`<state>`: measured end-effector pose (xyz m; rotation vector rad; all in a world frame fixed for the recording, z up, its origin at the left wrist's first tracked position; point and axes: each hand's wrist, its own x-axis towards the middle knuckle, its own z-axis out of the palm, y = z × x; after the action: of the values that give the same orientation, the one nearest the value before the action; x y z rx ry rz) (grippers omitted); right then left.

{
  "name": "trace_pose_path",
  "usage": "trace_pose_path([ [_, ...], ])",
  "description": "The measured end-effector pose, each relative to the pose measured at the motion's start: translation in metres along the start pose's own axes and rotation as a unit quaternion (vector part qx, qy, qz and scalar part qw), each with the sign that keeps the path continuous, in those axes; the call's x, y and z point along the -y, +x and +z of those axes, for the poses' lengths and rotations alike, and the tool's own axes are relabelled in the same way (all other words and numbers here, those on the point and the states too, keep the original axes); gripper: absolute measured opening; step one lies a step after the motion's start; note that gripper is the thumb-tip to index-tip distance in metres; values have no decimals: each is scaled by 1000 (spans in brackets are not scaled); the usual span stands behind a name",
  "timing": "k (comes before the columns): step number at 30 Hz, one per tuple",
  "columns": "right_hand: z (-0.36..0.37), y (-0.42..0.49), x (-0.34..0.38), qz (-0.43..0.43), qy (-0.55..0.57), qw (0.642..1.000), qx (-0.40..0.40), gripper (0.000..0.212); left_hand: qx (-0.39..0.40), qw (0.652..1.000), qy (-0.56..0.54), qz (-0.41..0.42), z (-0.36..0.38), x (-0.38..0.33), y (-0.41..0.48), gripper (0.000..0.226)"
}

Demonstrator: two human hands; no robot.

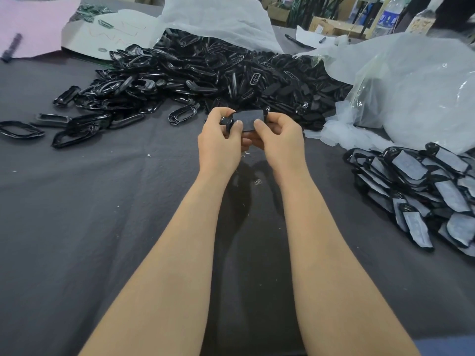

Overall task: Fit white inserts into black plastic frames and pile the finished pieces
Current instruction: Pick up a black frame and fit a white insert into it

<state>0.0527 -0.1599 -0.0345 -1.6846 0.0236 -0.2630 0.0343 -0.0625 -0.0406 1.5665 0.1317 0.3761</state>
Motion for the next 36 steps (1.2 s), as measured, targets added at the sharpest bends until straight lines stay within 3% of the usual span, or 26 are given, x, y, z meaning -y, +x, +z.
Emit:
trace_pose_path([
  [7,5,-1,-2,-16,-41,999,-28,5,2,999,32,13,0,0,-2,21],
  [14,5,-4,-2,-16,-31,999,11,15,-8,1000,29,9,0,1,-1,21],
  [23,2,-1,-2,14,3,1000,-4,18,11,1000,-12,-5,2,7,4,21],
  [36,-1,2,-4,60,19,998,-16,19,31,999,24,3,4,10,6,23],
])
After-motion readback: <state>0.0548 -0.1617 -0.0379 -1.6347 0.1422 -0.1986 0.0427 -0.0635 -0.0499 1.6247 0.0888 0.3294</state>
